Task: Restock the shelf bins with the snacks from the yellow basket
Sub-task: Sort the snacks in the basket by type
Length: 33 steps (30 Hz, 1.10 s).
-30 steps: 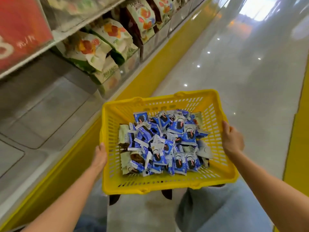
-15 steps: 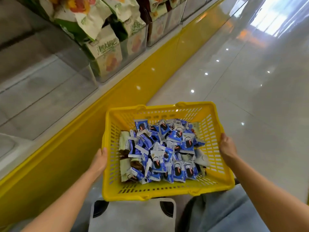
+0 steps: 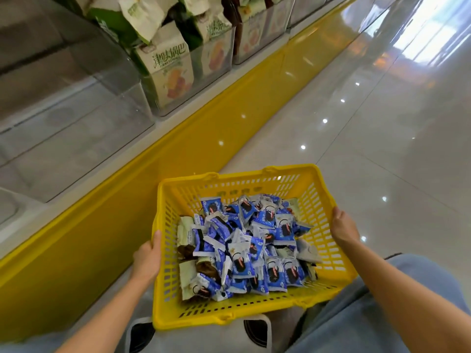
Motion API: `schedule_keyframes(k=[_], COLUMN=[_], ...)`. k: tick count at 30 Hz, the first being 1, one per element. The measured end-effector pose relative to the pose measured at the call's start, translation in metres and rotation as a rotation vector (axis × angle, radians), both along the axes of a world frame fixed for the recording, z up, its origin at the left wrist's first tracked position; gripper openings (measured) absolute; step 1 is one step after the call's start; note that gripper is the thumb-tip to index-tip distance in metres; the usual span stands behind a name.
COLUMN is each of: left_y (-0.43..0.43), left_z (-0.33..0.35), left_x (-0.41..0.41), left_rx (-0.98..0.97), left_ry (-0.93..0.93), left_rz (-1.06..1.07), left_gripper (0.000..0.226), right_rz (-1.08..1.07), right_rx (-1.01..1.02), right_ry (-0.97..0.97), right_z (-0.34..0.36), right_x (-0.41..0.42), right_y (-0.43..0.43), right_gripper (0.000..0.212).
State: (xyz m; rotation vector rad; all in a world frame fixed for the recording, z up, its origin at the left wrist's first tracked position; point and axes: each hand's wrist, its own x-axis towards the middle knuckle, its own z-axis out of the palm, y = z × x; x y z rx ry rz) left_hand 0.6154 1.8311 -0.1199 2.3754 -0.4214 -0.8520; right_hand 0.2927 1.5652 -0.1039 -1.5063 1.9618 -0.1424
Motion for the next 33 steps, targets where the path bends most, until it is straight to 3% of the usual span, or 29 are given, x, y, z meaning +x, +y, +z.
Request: schedule_keyframes(k=[4, 8, 9, 12, 17, 23, 33], left_y=[0.001, 0.002, 0.004, 0.009, 0.013, 0.015, 0.013], left_z=[-0.004, -0.001, -0.001, -0.002, -0.005, -0.008, -0.010], left_x=[0.001, -0.004, -0.005, -0.005, -0.005, -0.005, -0.009], left_rx=[-0.037, -0.047, -0.055, -0.045, 0.004, -0.044, -0.095], left_ry=[-0.074, -0.094, -0.096, -0.082, -0.070, -0.070, -0.113], left_rz=[-0.018, -0.056, -0.068, -0.103, -0.132, -0.129, -0.097], left_gripper=[0.058, 0.042, 0.038, 0.029, 0.028, 0.028, 0.027], right_rz=[0.041, 0.369, 0.446, 0.578, 0.739, 0.771, 0.804], right_rx=[-0.156, -0.186, -0.149, 0.071, 0.315, 0.163, 0.310], right_ry=[0.068, 0.352, 0.339, 0.056, -0.057, 0.135, 0.029], right_z=[0.002, 0.001, -0.001, -0.004, -0.011, -0.019, -0.025], right_x=[0.012, 0.029, 0.033, 0.054, 0.093, 0.119, 0.117], right_y=[0.019, 0.061, 0.071, 0.102, 0.141, 0.148, 0.136], right_gripper=[0.043, 0.059, 0.060, 0.060, 0.071, 0.063, 0.047])
